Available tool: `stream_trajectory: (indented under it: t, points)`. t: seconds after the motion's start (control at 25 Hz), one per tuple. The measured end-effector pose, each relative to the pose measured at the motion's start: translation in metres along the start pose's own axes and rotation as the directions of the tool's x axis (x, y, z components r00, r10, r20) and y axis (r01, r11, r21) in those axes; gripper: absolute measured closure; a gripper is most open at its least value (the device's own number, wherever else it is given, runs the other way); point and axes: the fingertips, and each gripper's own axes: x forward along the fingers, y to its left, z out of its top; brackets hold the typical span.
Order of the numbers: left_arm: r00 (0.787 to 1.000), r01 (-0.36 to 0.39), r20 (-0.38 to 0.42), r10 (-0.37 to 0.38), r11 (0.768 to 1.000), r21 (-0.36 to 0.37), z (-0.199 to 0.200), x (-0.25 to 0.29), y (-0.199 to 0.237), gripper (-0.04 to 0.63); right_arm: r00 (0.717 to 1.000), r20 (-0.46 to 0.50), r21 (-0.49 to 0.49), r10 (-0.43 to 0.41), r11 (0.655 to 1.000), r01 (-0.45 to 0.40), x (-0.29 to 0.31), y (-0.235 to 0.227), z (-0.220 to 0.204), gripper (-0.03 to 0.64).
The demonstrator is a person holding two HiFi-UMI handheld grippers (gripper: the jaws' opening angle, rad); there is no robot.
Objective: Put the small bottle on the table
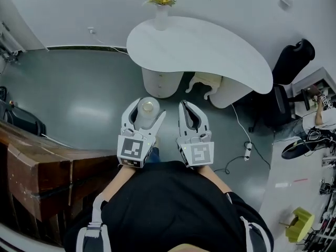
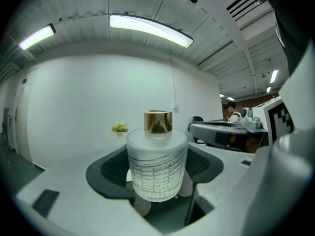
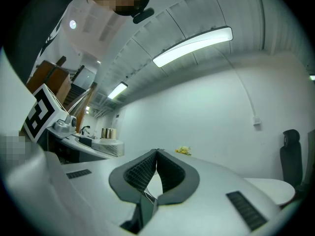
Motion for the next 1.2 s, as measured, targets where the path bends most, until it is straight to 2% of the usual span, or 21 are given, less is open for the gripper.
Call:
stream_trajectory:
  t: [0.2, 0.36, 0.52, 0.88, 1.2]
  points:
    - [1.000, -0.004, -0.002, 0.004, 1.000, -0.005, 0.005, 0.039, 0.036, 0.262, 1.000, 0.001, -0.004, -0.023, 1.000, 0.023, 0.046, -0.016, -0.007, 0.595]
    - [1.000, 0.010, -0.003, -0.010, 1.000, -0.006, 0.007, 0.067, 0.057, 0.262, 0.998, -0.036, -0.005, -0.046, 0.999, 0.046, 0.072, -0.030, -0.017, 0.595]
    - [0.999, 0.033, 0.008, -0.033, 0.999, -0.013, 0.003, 0.088, 0.073, 0.262, 0.998, -0.007, -0.005, -0.065, 0.998, 0.065, 0.096, -0.036, -0.019, 0.595]
    - [0.998, 0.058, -0.004, -0.058, 0.998, -0.004, -0.002, 0.106, 0.092, 0.262, 0.997, -0.020, 0.004, -0.073, 0.997, 0.073, 0.121, -0.035, -0.030, 0.595]
    - [0.998, 0.059, -0.004, -0.059, 0.998, -0.015, -0.002, 0.121, 0.104, 0.262, 0.999, -0.026, 0.003, -0.040, 0.999, 0.040, 0.149, -0.041, -0.037, 0.595]
